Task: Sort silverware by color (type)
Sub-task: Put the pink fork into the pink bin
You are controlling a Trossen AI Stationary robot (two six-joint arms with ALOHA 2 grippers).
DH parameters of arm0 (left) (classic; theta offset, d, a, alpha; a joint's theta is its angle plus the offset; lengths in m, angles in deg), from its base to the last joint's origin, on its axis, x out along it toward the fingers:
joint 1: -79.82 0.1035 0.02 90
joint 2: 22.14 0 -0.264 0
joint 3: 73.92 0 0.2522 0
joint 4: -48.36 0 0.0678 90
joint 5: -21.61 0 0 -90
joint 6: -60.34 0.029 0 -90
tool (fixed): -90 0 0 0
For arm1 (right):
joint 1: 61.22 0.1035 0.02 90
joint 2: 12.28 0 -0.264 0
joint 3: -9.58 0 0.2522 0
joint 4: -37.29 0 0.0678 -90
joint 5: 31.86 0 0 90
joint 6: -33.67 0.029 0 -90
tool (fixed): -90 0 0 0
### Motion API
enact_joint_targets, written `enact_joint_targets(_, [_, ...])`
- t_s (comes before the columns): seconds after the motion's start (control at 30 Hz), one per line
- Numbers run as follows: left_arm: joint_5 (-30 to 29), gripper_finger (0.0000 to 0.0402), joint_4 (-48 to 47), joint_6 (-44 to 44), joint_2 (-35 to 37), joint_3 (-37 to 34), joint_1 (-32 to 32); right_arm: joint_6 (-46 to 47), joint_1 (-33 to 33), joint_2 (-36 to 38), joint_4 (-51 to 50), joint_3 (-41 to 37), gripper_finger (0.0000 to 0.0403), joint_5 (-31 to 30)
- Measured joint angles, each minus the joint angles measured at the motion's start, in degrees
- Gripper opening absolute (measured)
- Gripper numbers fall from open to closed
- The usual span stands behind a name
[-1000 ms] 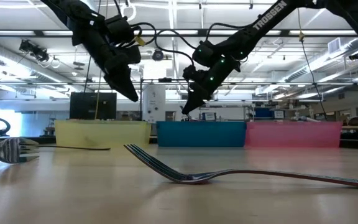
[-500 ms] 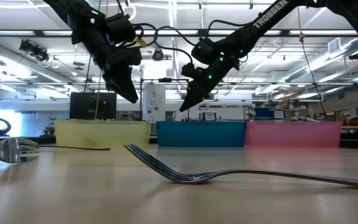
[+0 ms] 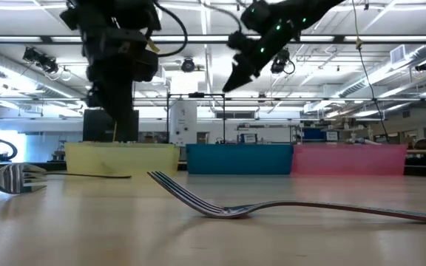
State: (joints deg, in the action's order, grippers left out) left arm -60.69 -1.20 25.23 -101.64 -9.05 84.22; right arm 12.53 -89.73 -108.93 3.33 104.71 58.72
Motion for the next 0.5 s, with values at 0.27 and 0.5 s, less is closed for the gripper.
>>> enact_joint_targets(0.27, [-5.89,0.0121,-3.12,-23.9,0.0,0.0,-13.74,0.61,0.54,6.66,-2.17,-0.01,0.017,-0.15])
enact_joint_targets(0.5, [-10.28,0.0121,-4.57,-44.9,0.0,0.0,-24.0,0.61,0.65,8.89,-3.64,-0.01,0.0169,-0.13])
